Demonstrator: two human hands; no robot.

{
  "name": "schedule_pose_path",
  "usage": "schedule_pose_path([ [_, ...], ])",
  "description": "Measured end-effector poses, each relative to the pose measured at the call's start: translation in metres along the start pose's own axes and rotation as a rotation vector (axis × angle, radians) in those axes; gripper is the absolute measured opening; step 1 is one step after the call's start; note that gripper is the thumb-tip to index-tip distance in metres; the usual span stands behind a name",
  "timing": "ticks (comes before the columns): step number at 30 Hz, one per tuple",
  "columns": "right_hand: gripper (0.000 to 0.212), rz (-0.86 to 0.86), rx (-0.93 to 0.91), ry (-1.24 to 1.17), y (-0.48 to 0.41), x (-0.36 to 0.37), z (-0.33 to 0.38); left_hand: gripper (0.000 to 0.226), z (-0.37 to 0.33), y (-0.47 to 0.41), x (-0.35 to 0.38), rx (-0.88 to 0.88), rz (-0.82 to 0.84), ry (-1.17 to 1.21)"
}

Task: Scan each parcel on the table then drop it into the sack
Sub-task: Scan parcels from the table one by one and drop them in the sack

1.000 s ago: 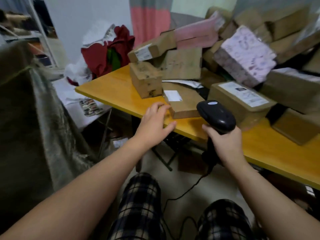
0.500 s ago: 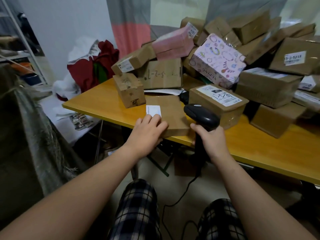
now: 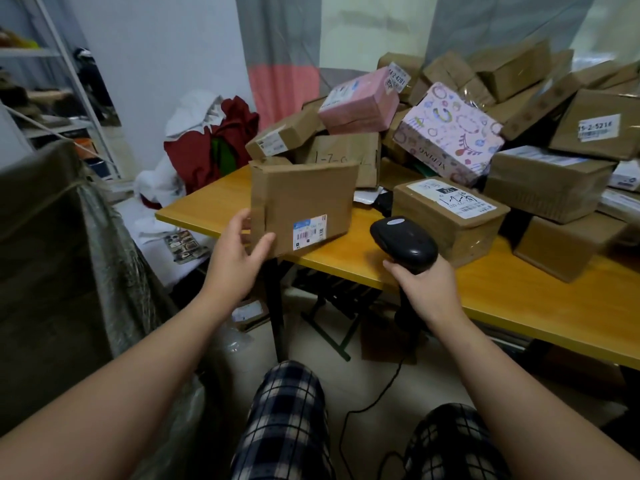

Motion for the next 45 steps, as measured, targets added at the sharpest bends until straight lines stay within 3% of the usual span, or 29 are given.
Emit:
schedule_pose_path([
  [3, 0.055, 0.032, -0.015, 0.112, 0.003, 0.004, 0.007, 0.056, 0.003, -0.006, -0.004, -0.156, -0.073, 0.143],
  [9, 0.051, 0.12, -0.103, 0.113, 0.012, 0.014, 0.016, 0.056, 0.018, -0.011, 0.0, -0.268, -0.063, 0.251],
  [22, 0.012, 0.173, -0.054, 0.037, 0.04, 0.032, 0.02, 0.048, 0.032, -0.009, 0.007, -0.244, -0.057, 0.201],
  [36, 0.01, 0.179, -0.041, 0.078, 0.042, 0.031, 0.013, 0.046, 0.039, -0.007, 0.011, -0.271, -0.057, 0.197],
  [41, 0.03, 0.213, -0.063, 0.076, 0.036, 0.035, 0.015, 0.042, 0.038, -0.003, 0.007, -0.284, -0.078, 0.242],
  [45, 0.028, 0.278, -0.097, 0.017, 0.033, 0.044, 0.023, 0.042, 0.037, 0.008, -0.013, -0.283, -0.127, 0.252],
])
Point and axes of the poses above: each hand's wrist, its own y-axis away from the middle knuckle, its own x-axis out of the palm, z = x × y, the point moved 1 cm from there along -y, towards the middle knuckle, and after that the axes turned 12 degrees about x, right-handed, at the moved point
